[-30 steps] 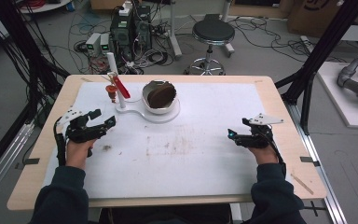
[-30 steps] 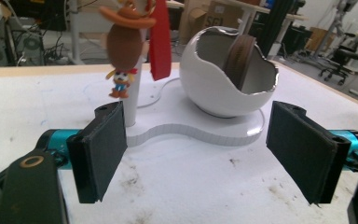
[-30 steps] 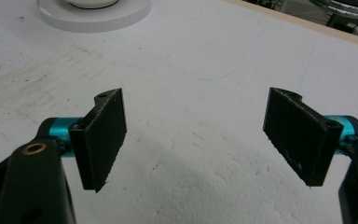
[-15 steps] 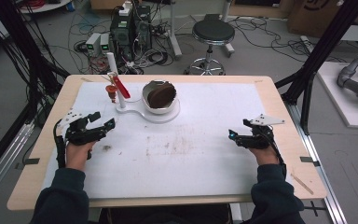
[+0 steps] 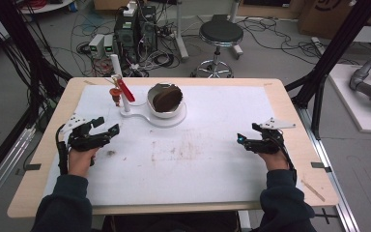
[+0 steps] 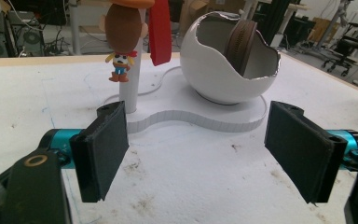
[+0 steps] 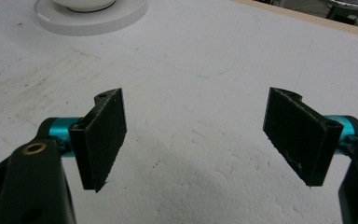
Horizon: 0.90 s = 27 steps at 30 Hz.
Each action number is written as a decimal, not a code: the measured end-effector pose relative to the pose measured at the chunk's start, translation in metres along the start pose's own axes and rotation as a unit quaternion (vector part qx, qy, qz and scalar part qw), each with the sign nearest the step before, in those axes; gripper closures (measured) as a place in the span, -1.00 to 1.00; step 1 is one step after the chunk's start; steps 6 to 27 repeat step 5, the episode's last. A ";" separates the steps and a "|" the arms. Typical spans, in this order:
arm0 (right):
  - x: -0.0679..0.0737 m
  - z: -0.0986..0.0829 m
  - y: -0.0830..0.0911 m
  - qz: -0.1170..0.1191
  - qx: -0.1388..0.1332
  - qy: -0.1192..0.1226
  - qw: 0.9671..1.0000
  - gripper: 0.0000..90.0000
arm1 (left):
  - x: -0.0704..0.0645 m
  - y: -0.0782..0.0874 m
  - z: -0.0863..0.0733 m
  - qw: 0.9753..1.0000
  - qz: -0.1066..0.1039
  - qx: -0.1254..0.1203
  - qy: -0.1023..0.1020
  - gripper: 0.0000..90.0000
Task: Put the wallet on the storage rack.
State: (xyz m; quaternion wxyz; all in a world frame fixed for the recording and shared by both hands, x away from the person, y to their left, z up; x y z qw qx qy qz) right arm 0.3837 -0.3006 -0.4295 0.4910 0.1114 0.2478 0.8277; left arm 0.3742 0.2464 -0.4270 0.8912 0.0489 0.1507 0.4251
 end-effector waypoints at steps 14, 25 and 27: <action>0.000 0.000 -0.001 0.001 0.000 -0.003 1.000 -0.52 | 0.001 0.000 0.000 1.000 0.001 0.002 0.000 -0.52; 0.000 0.000 -0.001 0.001 0.000 -0.003 1.000 -0.52 | 0.001 0.000 0.000 1.000 0.001 0.002 0.000 -0.52; 0.000 0.000 -0.001 0.001 0.000 -0.003 1.000 -0.52 | 0.001 0.000 0.000 1.000 0.001 0.002 0.000 -0.52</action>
Point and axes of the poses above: each handheld gripper's, and its own axes: y roughly backward along the jaws, z roughly out of its top, x roughly to its left, the point moved 3 cm from there along -y, roughly forward along the jaws, and after that the axes turned 6 degrees about -z, right-handed, at the moved point
